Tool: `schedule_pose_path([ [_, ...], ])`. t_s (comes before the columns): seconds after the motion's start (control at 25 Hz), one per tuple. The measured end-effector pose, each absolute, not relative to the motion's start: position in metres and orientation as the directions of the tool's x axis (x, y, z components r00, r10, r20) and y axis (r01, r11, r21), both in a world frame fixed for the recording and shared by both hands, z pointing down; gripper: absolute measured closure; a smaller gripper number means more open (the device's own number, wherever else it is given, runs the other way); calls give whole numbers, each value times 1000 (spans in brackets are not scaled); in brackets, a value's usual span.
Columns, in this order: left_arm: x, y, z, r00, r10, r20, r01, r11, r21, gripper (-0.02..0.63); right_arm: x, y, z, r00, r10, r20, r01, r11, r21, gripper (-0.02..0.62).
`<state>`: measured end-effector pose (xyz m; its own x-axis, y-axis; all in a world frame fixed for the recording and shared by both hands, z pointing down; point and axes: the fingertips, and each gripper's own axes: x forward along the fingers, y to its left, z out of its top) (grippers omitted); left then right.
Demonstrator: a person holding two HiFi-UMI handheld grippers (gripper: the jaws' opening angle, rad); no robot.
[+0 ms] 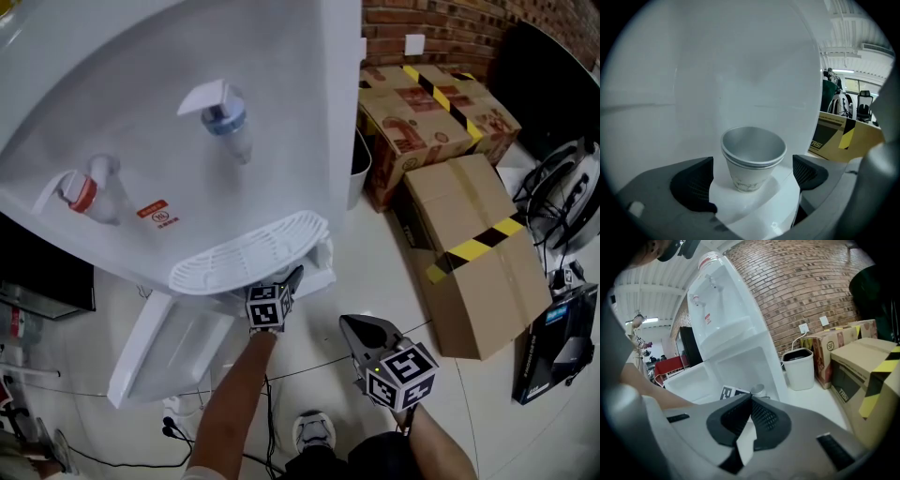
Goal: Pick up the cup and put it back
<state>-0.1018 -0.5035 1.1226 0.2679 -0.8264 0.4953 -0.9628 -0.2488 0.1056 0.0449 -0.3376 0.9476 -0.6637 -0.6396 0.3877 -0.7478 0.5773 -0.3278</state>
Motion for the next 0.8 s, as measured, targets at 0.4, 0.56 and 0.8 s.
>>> schedule_pose_path([
  [0.4,-82,-375,1022,422,-722,548,-906,-341,249,179,61,-347,896,-634,-599,489,-768,562,-308,584],
  [0.56,-87,-314,914,438,-700,565,-899,-348,266,568,58,-321,813,-630,-564,534,-770,542,-336,584],
  [0.8,-71,-239,735,419,-697,582,-907,-284,312,606,63,-275,662,-634,-536,557,-767,528,-365,584],
])
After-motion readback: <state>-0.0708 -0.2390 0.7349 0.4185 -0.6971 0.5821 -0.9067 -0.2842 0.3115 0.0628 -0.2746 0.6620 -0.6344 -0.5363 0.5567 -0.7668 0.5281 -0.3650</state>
